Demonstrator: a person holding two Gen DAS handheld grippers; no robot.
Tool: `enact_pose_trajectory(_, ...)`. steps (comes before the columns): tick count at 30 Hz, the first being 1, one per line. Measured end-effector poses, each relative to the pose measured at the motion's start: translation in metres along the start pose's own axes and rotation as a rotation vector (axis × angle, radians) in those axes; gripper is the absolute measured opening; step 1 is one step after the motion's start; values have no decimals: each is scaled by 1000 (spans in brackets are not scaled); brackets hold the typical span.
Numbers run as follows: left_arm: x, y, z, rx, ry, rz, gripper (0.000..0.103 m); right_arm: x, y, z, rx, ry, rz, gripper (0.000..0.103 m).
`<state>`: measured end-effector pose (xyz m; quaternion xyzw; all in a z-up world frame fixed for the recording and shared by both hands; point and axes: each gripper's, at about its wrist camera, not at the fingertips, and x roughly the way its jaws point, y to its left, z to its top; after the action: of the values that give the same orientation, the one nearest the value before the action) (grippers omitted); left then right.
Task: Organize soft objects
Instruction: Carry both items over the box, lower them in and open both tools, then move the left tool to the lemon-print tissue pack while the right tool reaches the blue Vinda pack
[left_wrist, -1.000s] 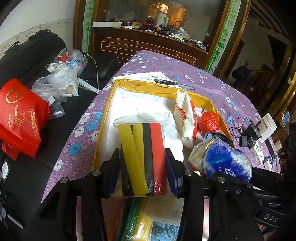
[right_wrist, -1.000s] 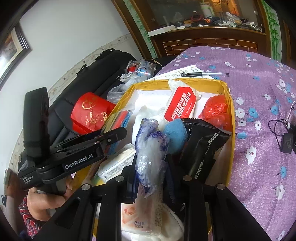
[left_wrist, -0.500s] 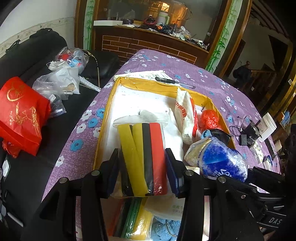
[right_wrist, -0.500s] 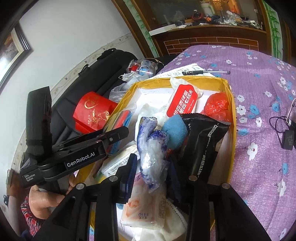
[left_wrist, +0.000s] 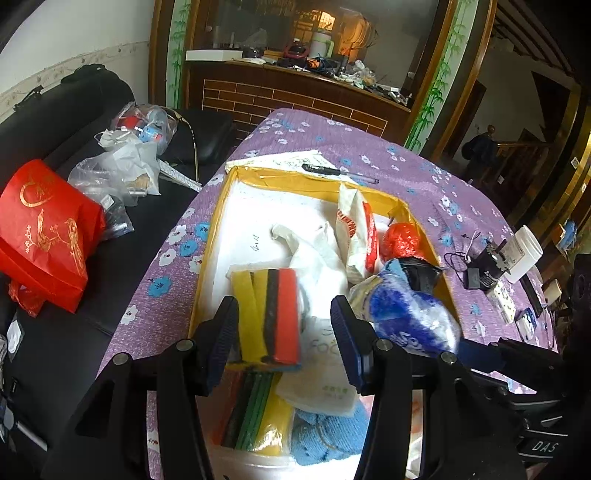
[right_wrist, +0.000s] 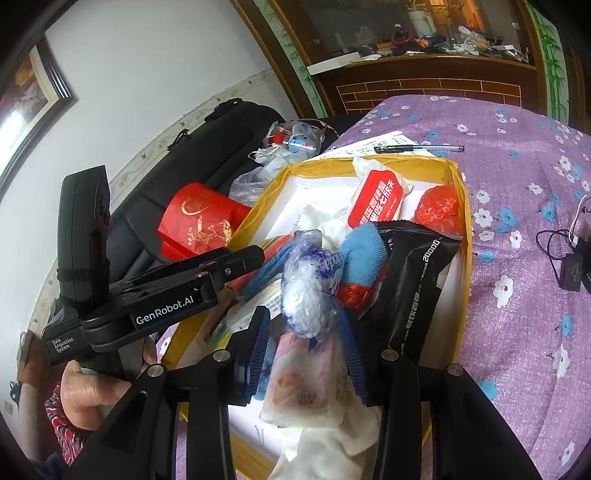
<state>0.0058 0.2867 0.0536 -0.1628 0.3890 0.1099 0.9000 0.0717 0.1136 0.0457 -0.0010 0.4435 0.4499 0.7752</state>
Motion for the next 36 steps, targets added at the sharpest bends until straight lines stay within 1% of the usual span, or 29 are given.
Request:
enact_pose_trajectory(3, -6, -3, 0, 1, -10, -2, 50, -7, 1, -2, -2, -2, 36, 41)
enact_pose_trajectory(7, -11, -8, -2, 11, -14, -3, 50, -17, -1, -6, 9, -15, 55, 41)
enact_pose_trajectory(12, -16, -20, -4, 28, -16, -7, 50, -33, -10, -11, 22, -38, 38, 41)
enact_pose_trajectory(19, -26, -43, -5, 65, -24, -11, 50, -57, -33, -19, 69, -75, 22, 43)
enact_pose_trajectory(29, -31, -97, -13, 146, -18, -39, 50, -93, -75, -33, 134, -127, -3, 45)
enact_pose_trajectory(32, -30, -116, -17, 165, -10, -62, 50, -108, -94, -37, 169, -153, -13, 48)
enact_pose_trajectory(34, -27, -131, -21, 174, 1, -85, 51, -120, -110, -40, 199, -178, -28, 50)
enact_pose_trajectory(36, -23, -149, -26, 188, 15, -105, 56, -132, -127, -42, 227, -194, -46, 50)
